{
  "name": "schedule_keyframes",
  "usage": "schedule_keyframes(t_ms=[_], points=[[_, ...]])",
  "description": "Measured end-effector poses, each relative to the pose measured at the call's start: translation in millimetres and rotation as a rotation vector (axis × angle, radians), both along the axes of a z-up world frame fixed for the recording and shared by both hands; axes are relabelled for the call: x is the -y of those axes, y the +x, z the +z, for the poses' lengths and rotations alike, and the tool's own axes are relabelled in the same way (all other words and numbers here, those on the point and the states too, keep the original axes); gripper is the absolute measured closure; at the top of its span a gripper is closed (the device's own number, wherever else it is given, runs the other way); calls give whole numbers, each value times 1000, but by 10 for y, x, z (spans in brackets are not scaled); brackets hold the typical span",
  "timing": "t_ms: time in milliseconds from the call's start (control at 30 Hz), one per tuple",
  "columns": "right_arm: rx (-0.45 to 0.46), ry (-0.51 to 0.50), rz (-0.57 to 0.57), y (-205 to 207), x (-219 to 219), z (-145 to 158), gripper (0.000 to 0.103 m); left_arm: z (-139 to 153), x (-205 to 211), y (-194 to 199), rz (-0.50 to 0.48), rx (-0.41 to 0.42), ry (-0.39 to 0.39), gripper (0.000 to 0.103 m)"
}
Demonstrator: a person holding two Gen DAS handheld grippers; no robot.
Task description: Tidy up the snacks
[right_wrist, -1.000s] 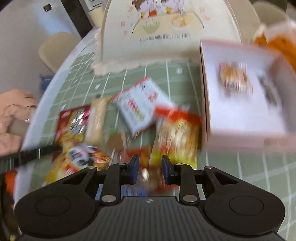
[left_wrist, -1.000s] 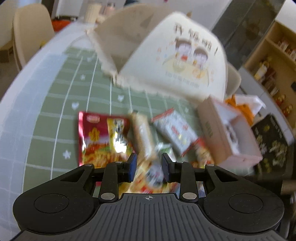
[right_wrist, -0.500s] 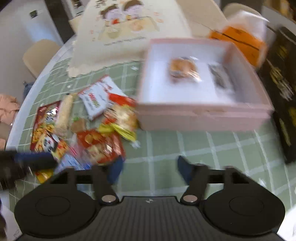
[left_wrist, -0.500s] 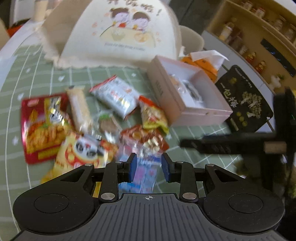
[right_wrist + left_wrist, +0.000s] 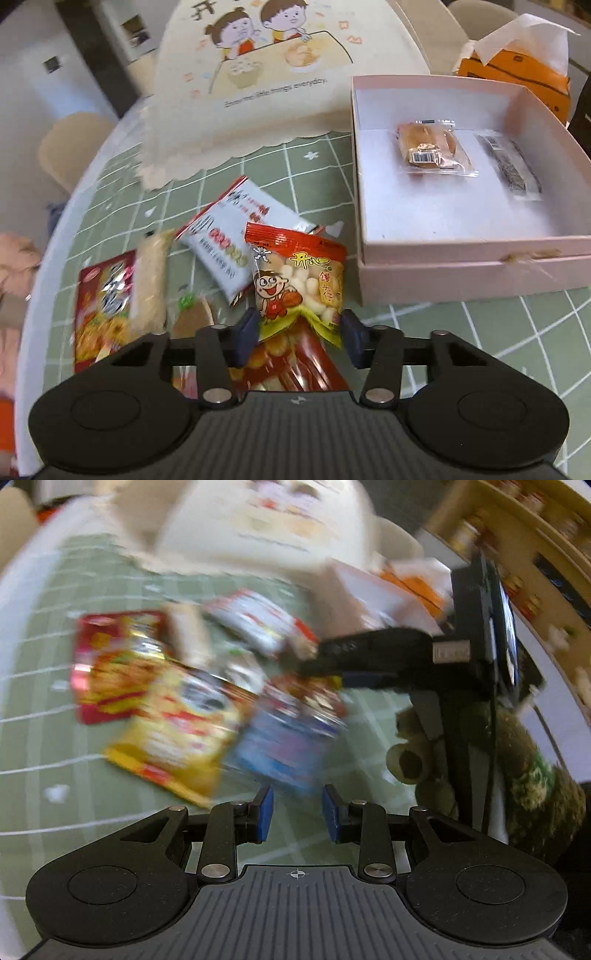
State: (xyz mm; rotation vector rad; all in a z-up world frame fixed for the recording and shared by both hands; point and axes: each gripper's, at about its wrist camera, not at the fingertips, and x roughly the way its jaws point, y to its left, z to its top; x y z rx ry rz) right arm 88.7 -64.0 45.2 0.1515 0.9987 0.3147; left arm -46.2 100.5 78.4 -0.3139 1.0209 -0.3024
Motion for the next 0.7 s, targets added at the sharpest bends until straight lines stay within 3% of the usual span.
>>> schedule_keyframes(t_ms=[133,167,200,400,500,567,700], points=[[34,-29,38,-347,372,150,69,-93,313,136,-134,-17,-13,70],[41,-55,34,-420,457,173,82,-119,380,180,-151,-21,-8,70],[43,-83,27,-470,530,181,87,-152,434,242,-163,-25,-2,70],[15,-145,-47,-720,991,107,88,-187,425,540,-123,11,145,75],[11,-175,-63,-815,1095,18,74,-62,176,610,-27,56,148,75],[0,-179,-78,-873,1124,-56,59,16,-32,699,69,64,113,75],[-10,-162,-84,-928,1092,-128,50,52,-342,1010,239,12,52,74]])
